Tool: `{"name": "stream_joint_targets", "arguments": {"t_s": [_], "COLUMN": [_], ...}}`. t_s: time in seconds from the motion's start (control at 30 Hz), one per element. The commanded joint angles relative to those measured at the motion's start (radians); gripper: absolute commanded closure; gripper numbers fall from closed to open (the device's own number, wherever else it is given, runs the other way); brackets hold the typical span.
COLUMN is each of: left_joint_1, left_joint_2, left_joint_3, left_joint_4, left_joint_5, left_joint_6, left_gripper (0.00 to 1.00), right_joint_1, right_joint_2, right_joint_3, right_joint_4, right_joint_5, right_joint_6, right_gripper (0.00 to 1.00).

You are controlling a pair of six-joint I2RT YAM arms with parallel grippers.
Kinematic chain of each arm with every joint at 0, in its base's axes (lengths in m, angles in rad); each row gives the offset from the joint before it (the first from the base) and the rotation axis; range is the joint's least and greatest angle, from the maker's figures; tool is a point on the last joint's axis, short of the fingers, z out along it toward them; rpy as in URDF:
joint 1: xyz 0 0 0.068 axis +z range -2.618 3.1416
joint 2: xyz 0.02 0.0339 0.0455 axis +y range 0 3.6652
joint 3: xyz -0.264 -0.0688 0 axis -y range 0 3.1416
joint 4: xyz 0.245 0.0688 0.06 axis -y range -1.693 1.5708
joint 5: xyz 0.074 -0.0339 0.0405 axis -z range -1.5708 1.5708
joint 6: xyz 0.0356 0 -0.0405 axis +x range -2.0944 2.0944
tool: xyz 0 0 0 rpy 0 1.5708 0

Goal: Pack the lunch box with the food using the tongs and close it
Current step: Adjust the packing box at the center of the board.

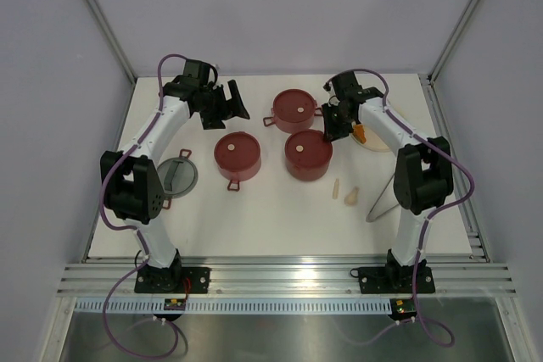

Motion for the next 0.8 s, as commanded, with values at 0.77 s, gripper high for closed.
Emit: {"name": "stream_joint_targets", "arguments": {"t_s": [0.77], "left_joint_1": [-0.012], "left_joint_2": [-0.025], "left_joint_3": [0.001], "left_joint_4": [0.041], "left_joint_5": [0.015], "left_joint_6": [-0.002], "left_gripper": [0.08], "right_joint_1": [0.041], "right_joint_2": [-0.372], "right_joint_3": [-0.375], "right_joint_4": [0.034], "right_joint_5": [0.221], "right_joint_6": [0.636], "right_gripper": [1.0]}}
